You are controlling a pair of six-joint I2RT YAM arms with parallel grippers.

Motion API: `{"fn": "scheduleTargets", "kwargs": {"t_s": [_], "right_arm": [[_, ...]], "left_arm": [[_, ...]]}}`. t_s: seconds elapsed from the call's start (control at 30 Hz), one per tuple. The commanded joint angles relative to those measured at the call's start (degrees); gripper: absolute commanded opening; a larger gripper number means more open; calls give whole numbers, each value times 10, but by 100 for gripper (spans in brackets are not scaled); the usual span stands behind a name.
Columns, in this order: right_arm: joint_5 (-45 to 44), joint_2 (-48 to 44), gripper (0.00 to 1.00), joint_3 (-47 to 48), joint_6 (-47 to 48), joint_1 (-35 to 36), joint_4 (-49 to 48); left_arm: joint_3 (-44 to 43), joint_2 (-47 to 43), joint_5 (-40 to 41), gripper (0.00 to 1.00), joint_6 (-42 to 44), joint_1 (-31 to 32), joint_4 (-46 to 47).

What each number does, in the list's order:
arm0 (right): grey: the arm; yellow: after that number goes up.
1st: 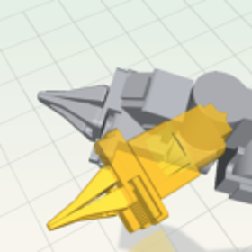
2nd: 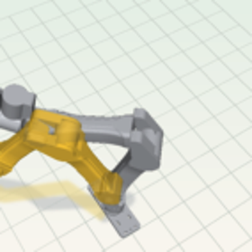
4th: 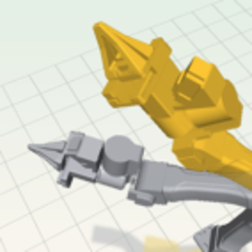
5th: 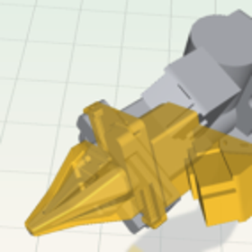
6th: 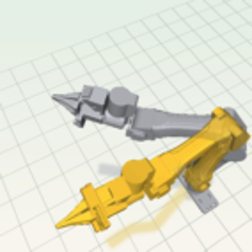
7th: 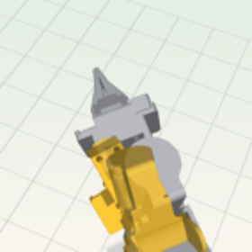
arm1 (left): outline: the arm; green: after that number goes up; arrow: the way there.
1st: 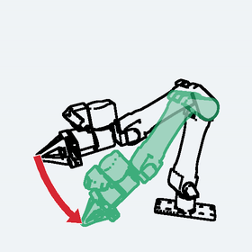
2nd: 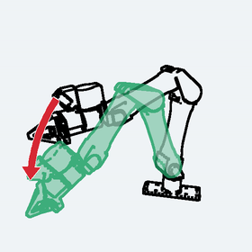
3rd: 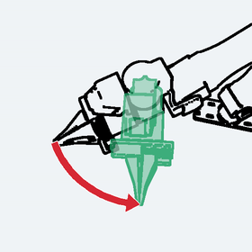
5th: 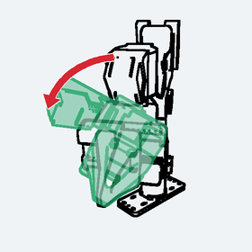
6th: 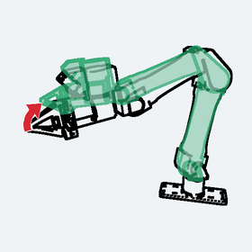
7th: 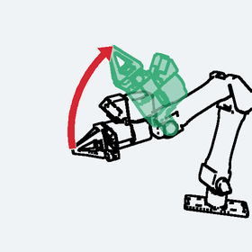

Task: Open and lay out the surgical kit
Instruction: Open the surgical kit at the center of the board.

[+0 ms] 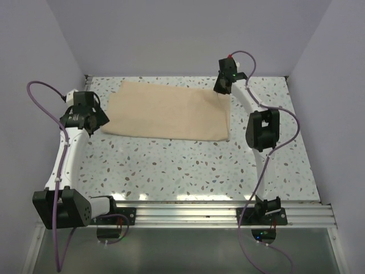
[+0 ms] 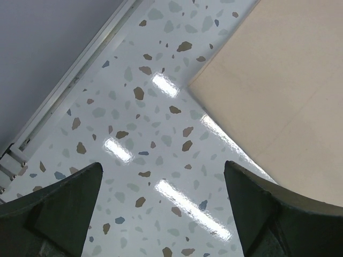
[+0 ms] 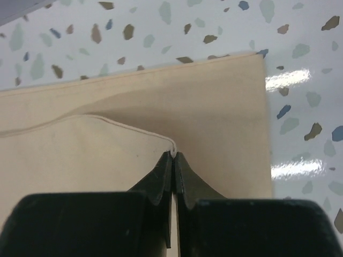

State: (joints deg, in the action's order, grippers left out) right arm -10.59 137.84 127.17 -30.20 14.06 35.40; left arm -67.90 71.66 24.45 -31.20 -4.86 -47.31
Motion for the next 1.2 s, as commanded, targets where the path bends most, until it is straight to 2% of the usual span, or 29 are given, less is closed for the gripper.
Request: {"fn": "scheduleTargets", "kwargs": {"t_s": [0.0,0.13,0.27,0.3,0.33,0.43,0.53,0.67,0.7,0.73,0.77,0.8,0.87,1.03,1.17], "right_arm": [[49,-126,0,-47,14,32,-2],[93,-233,0,-156,17,101,11],[104,-383,0,-356,6,176,35],[104,-450,0,-395,2,191,43],[104,-494,0,-472,-6,219,47],[103,-648,0,-574,-42,256,96],[102,-799,0,-703,-71,262,163],[89,-942,0,-768,-88,261,226],[95,-954,3,-774,-87,261,242],[99,-962,29,-780,-92,261,254],[85,-959,83,-780,-96,262,273],[78,-952,86,-780,-98,261,304],[54,-929,97,-764,-95,262,334],[19,-922,98,-734,-82,261,357],[2,-898,98,-717,-62,261,331]], "left_arm": [[-8,-26,-30,100,10,-3,33],[-16,-34,-51,100,10,-3,42],[-51,-30,-73,100,7,-3,19],[-61,-30,-70,100,5,-3,11],[-78,-30,-67,100,2,-3,2],[-91,-40,-63,100,-11,-3,-13],[-89,-59,-79,100,-23,-3,-9],[-87,-84,-90,100,-29,-3,-29],[-87,-92,-89,100,-29,-4,-34],[-84,-99,-88,100,-28,-4,-39],[-78,-102,-87,100,-26,-3,-45],[-75,-110,-87,100,-26,-3,-49],[-66,-116,-88,100,-27,-3,-54],[-9,-125,-128,100,-29,-2,-31],[50,-117,-201,100,-13,-1,48]]}}
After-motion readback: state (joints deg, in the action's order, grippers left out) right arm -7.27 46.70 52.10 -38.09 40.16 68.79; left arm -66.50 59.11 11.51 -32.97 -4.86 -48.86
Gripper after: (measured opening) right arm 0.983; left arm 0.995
